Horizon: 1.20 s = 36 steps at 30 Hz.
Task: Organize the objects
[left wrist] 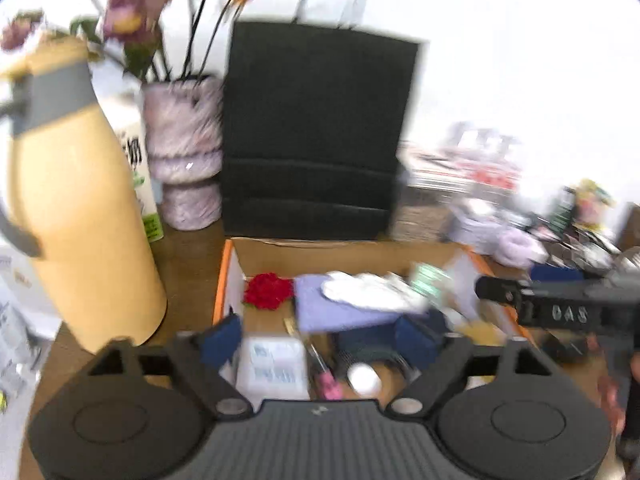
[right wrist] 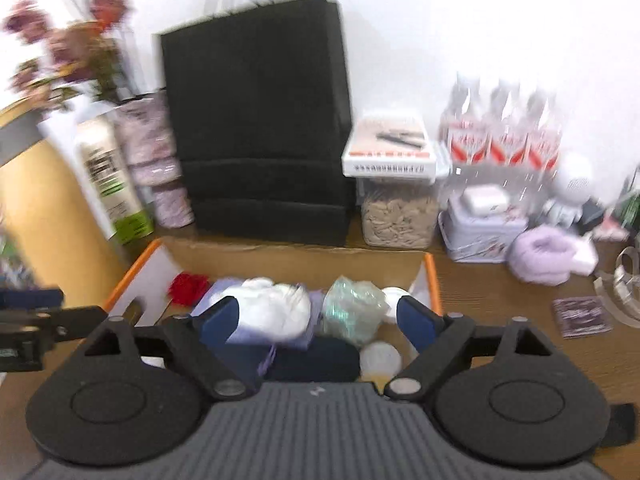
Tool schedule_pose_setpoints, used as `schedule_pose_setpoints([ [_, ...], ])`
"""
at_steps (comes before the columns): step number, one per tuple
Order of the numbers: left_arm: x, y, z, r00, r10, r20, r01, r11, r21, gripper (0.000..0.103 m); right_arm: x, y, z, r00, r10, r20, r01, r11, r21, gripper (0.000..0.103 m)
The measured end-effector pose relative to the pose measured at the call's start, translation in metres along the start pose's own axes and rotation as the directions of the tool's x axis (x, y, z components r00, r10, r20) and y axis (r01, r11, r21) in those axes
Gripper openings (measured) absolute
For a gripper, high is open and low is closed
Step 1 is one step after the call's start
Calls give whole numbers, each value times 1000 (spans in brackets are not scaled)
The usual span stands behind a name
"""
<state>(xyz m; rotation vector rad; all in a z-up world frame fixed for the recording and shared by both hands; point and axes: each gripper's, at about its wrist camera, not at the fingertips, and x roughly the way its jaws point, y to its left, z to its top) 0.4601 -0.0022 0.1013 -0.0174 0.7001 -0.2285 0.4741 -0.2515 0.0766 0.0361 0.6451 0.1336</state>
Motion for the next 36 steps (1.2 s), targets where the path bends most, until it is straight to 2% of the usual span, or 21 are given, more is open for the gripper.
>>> schedule_pose_setpoints([
  [1, -19, -2, -8, 1000, -10, 13, 9, 1000, 18, 96, -20, 3, -4, 1000, -1, 19, 1, 1000, -17, 92],
  [3, -60, -4, -30, 999, 4, 36, -6, 999, 41, 102, -64, 11, -21, 998, 5, 64, -2, 999, -44, 103],
  [7, -141, -12, -96, 989, 95, 113, -104, 992, 76, 102, -149, 29, -81, 992, 41, 118, -27, 992, -120, 103],
  [10, -194, -15, -154, 978, 110, 177, -120, 992, 48, 103, -204, 41, -133, 988, 50, 146, -31, 991, -127, 103],
  [16, -254, -25, -246, 982, 118, 151, -109, 992, -70, 103, -284, 81, -218, 979, 10, 206, 7, 996, -86, 103],
  [20, -283, -38, -295, 977, 152, 149, -149, 988, -31, 103, -314, 116, -276, 967, -35, 254, 68, 990, -124, 103],
  [21, -289, -41, -304, 973, 179, 145, -178, 984, -20, 103, -317, 123, -287, 969, -49, 242, 82, 988, -130, 103],
  [22, -294, -46, -312, 968, 202, 148, -206, 978, 13, 103, -320, 130, -296, 974, -56, 221, 87, 988, -130, 103],
  [24, -301, -48, -322, 964, 210, 166, -222, 974, 56, 103, -326, 138, -309, 982, -17, 187, 43, 990, -136, 103],
  [25, -302, -47, -324, 963, 216, 163, -226, 973, 43, 103, -328, 141, -312, 983, -4, 185, 29, 990, -135, 103],
  [28, -305, -40, -326, 967, 206, 151, -206, 978, -19, 103, -332, 147, -309, 979, -32, 201, 57, 991, -119, 103],
  [30, -309, -40, -329, 967, 198, 160, -197, 980, -23, 103, -333, 148, -309, 978, -56, 199, 78, 992, -101, 103],
  [36, -307, -39, -329, 974, 171, 147, -169, 985, -28, 103, -335, 145, -315, 981, -59, 182, 77, 993, -91, 103],
])
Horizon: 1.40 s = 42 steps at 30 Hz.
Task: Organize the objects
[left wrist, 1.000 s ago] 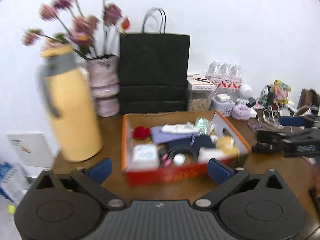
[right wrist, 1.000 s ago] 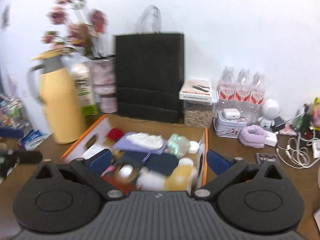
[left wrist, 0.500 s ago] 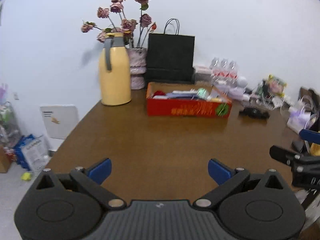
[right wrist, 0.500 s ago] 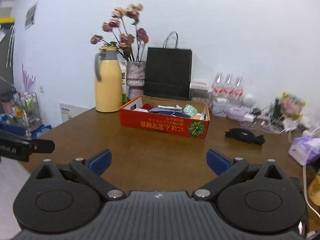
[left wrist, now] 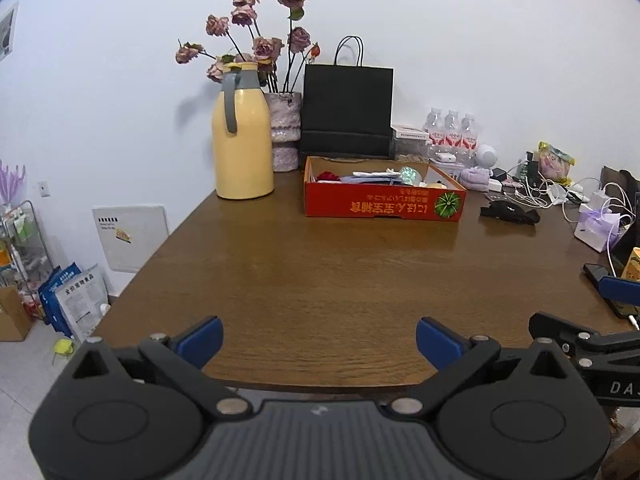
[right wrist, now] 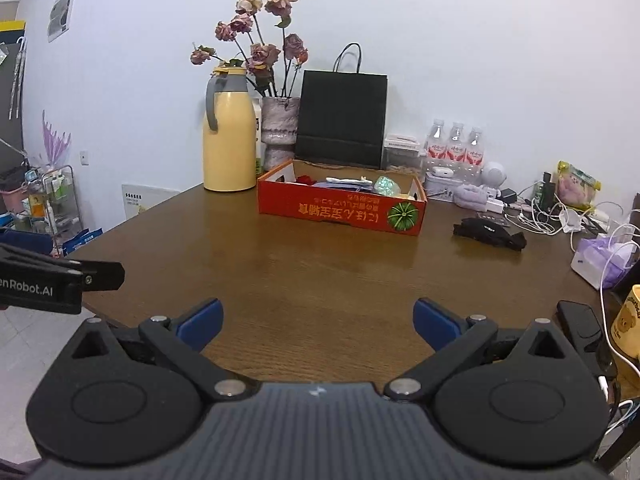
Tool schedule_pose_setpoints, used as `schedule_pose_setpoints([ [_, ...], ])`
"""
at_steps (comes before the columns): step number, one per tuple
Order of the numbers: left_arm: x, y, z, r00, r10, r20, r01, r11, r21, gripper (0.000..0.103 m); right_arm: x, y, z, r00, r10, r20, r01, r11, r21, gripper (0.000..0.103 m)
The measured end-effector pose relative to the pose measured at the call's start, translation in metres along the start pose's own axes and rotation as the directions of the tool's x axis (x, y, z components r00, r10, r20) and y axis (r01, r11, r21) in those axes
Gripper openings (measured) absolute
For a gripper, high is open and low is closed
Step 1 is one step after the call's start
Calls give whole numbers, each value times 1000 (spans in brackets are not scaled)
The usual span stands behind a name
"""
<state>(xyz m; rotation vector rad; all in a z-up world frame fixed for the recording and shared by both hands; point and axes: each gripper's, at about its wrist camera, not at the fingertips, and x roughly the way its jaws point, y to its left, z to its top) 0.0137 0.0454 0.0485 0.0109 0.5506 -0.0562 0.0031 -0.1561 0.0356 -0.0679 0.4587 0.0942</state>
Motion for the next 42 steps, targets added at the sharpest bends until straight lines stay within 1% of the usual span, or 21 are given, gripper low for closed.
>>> schedule_pose_setpoints([
  [4, 2, -2, 0, 1000, 3, -3, -3, 1000, 7, 103, 6, -2, -1, 1000, 0, -16, 0, 1000, 28, 103],
  [9, 5, -2, -1, 1000, -8, -18, 7, 1000, -6, 103, 6, -4, -2, 1000, 19, -18, -18, 999, 37, 103],
  [14, 7, -2, -2, 999, -13, -33, 12, 1000, -8, 103, 5, -2, -3, 1000, 14, -16, -13, 1000, 25, 103],
  [42, 7, -4, -7, 999, -15, -41, 15, 1000, 11, 103, 9, -2, -10, 999, 22, -36, -22, 999, 26, 103],
])
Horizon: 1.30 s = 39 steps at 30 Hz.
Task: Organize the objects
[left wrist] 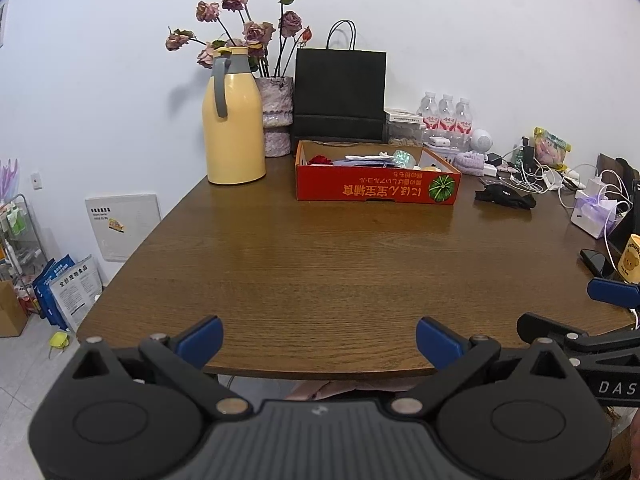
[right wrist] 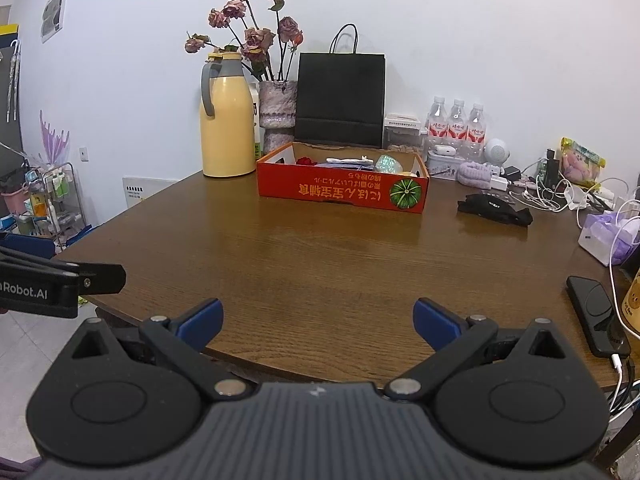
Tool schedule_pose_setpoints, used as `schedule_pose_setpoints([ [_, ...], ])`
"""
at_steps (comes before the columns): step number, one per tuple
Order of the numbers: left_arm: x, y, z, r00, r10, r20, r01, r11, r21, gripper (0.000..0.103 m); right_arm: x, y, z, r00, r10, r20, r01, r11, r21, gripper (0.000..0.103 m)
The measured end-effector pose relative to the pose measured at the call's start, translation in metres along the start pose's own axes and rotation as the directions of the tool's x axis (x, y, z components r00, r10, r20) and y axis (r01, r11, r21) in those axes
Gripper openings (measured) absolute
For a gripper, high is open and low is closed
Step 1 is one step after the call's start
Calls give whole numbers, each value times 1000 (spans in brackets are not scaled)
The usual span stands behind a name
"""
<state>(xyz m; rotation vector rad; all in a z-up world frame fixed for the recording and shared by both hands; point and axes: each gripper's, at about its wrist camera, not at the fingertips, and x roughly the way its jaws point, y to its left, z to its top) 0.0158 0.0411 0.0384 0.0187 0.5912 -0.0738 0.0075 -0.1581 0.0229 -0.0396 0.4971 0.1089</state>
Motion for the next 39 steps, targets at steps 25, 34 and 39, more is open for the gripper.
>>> schedule_pose_setpoints([
  [25, 5, 1, -2, 1000, -3, -10, 3, 1000, 5, 103, 9, -19, -3, 998, -29, -46, 31, 999, 34, 103],
  [34, 8, -1, -3, 1000, 1, -14, -1, 1000, 13, 103, 11, -22, -4, 998, -35, -50, 36, 999, 25, 103],
  [39, 9, 0, -4, 1000, -1, -15, 1, 1000, 8, 103, 11, -21, -5, 997, -40, -67, 41, 999, 14, 103],
])
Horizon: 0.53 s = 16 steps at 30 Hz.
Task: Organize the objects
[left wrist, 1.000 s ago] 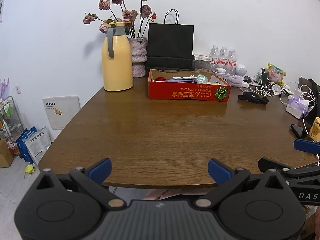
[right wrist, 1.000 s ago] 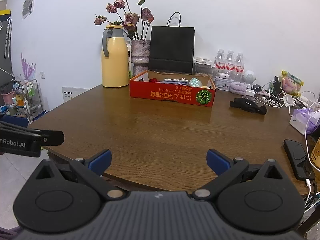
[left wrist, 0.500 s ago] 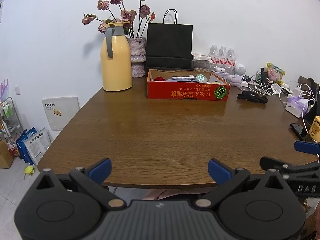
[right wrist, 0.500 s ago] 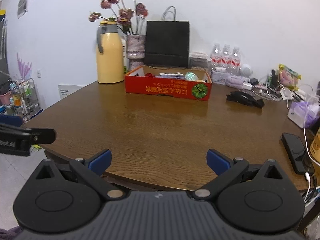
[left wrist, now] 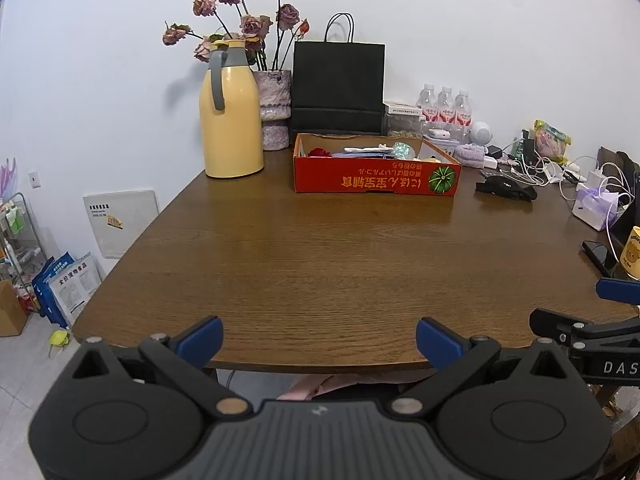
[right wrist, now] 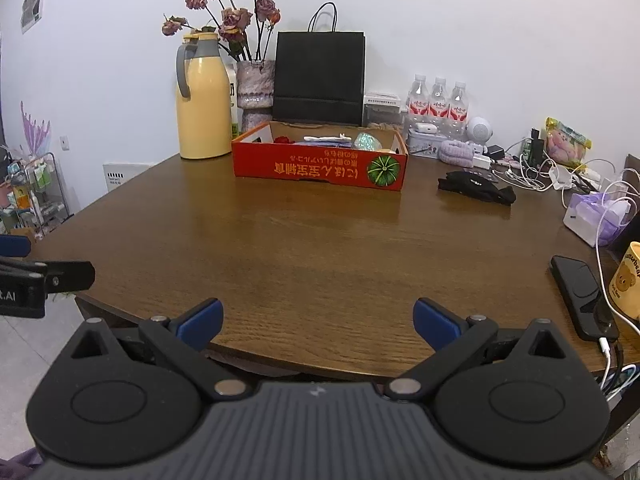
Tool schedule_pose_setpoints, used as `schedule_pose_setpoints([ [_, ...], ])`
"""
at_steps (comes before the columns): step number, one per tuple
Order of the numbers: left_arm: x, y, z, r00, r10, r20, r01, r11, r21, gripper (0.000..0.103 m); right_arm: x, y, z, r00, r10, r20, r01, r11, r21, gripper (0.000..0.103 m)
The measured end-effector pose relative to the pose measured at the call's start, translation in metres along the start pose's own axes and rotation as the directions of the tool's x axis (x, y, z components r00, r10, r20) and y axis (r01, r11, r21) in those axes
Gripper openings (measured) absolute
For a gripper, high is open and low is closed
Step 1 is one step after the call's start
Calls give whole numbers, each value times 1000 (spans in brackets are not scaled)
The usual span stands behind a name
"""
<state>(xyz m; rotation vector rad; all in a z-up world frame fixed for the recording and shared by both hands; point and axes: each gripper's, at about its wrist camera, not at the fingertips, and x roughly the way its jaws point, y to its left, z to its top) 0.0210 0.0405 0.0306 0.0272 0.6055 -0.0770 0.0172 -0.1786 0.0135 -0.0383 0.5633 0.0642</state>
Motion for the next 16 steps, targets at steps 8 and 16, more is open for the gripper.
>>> schedule_pose_setpoints([
  [8, 9, 0, -4, 1000, -1, -24, 1, 1000, 0, 103, 9, -4, -3, 996, -8, -84, 14, 998, 59, 103],
  [16, 24, -1, -8, 1000, -3, -19, 3, 1000, 19, 103, 20, -9, -10, 992, 3, -122, 9, 995, 102, 103],
])
